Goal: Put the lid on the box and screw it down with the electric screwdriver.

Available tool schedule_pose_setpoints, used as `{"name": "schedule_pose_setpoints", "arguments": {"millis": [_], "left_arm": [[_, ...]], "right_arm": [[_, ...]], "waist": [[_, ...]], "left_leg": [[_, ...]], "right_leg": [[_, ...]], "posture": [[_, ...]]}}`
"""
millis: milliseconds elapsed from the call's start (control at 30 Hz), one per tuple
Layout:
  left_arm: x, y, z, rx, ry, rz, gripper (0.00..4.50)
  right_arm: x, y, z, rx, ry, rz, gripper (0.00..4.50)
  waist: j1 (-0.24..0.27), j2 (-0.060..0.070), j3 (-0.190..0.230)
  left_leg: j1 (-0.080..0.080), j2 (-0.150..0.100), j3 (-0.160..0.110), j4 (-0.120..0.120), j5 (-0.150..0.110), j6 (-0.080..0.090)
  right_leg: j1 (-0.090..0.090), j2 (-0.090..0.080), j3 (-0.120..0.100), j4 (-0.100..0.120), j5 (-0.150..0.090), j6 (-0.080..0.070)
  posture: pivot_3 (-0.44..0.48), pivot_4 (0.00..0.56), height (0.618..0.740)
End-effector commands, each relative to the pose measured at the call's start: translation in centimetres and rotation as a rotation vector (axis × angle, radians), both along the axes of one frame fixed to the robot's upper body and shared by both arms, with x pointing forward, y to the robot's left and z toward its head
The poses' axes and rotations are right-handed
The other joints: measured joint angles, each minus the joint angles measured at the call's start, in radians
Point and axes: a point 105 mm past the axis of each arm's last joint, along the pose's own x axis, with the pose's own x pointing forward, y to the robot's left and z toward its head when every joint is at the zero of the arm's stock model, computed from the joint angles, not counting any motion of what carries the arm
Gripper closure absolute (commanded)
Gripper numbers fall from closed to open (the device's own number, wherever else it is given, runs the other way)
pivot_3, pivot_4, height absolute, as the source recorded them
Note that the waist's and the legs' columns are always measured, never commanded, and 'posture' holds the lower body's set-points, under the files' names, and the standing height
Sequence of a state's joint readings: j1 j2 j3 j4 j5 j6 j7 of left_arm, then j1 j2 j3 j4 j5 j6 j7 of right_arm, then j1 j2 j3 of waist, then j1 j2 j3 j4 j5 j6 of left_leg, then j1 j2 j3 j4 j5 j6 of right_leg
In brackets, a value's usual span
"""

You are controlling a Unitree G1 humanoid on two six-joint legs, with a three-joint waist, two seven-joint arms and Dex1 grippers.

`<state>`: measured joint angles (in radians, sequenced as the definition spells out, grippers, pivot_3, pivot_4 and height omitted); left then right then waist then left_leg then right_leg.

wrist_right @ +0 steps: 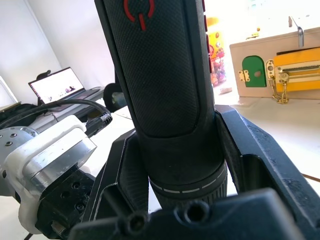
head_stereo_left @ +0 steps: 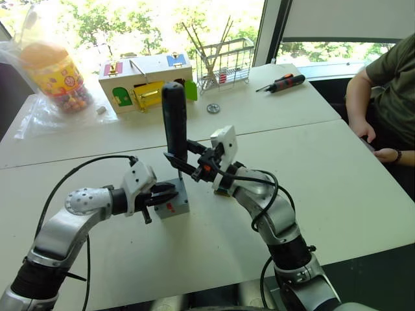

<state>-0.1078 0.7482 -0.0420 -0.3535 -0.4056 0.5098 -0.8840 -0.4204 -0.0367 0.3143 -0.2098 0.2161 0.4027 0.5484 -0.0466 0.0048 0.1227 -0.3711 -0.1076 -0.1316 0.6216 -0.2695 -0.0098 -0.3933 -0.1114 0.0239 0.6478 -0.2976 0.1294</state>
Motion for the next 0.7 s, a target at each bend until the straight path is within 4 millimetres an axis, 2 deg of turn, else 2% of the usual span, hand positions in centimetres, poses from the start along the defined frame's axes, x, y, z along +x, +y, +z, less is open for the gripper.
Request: {"name": "schedule_pose_setpoints", "arguments": {"millis": [33, 300, 533, 700], "left_arm": [[-0.5, 1.4, -2.0, 0.046, 0.087, 0.034, 3.51], [-0.6, 2.0, -2.7, 0.044, 0.108, 0.053, 3.51], [-0.4, 2.1, -2.9, 0.04, 0.111, 0.056, 3.51], [-0.3, 1.8, -3.0, 0.037, 0.109, 0.052, 3.51]], "right_arm": [[-1.4, 2.0, -3.2, -0.064, 0.11, 0.097, 2.8], [-0.9, 1.3, -0.2, 0.026, 0.046, 0.077, 2.8], [-0.9, 0.9, 1.5, 0.081, 0.006, 0.067, 2.8], [-0.8, 0.9, 1.9, 0.077, -0.018, 0.068, 2.8]], "waist": [[0.0, 0.0, 0.0], [0.0, 0.0, 0.0], [0.002, 0.001, 0.0], [0.003, 0.001, 0.001]], "left_leg": [[0.0, 0.0, 0.0, 0.0, 0.0, 0.0], [0.0, 0.0, 0.0, 0.0, 0.0, 0.0], [0.0, 0.0, 0.0, 0.0, 0.0, 0.0], [-0.001, 0.0, 0.0, 0.0, 0.0, 0.0]], "right_leg": [[0.0, 0.0, 0.0, 0.0, 0.0, 0.0], [0.0, 0.0, 0.0, 0.0, 0.0, -0.001], [-0.001, 0.0, 0.0, 0.0, 0.0, -0.001], [-0.001, 0.0, 0.0, 0.0, 0.0, -0.001]], "posture": [[0.0, 0.15, 0.74], [0.0, 0.15, 0.74], [0.0, 0.15, 0.74], [0.0, 0.15, 0.74]]}}
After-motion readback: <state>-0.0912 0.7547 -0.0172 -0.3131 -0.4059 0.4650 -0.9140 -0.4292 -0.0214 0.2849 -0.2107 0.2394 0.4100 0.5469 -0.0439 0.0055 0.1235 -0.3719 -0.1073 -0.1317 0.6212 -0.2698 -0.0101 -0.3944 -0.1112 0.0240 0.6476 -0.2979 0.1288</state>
